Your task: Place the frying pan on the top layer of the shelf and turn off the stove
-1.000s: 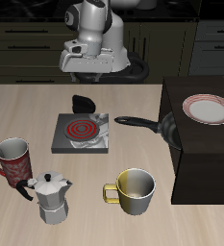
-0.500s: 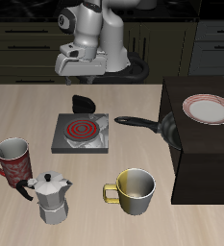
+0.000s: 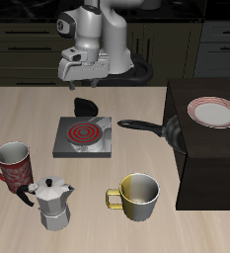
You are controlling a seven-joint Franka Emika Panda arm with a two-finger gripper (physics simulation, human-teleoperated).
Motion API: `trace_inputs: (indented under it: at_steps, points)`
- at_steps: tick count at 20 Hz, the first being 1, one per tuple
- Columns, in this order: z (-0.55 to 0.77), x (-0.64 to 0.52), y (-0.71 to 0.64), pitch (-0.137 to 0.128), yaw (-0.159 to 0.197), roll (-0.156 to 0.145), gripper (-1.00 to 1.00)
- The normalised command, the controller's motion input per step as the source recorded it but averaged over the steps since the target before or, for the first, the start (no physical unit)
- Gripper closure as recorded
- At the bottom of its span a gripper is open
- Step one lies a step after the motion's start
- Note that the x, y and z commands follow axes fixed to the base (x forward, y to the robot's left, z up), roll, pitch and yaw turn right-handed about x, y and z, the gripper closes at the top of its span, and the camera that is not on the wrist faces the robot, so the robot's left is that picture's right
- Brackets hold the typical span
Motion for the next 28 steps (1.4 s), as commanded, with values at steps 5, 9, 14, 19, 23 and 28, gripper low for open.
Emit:
trace_inputs:
  at_steps: [5,9,14,19,23,28]
  points:
    - [0.01,0.02,-0.06,-0.011,0.028,0.009,-1.00]
    - [-0.24,-0.05,0.11,0.057,0.091,0.077,-1.00]
    - [-0.06,0.03,-0.08,0.020,0.066,0.020,-1.00]
    - [0.02,0.03,-0.16,0.014,0.020,-0.005,-1.00]
    - [-0.14,0.04,-0.11,0.044,0.025,0.020,-1.00]
    - [0.06,0.04,-0.11,-0.005,0.021,0.017,-1.00]
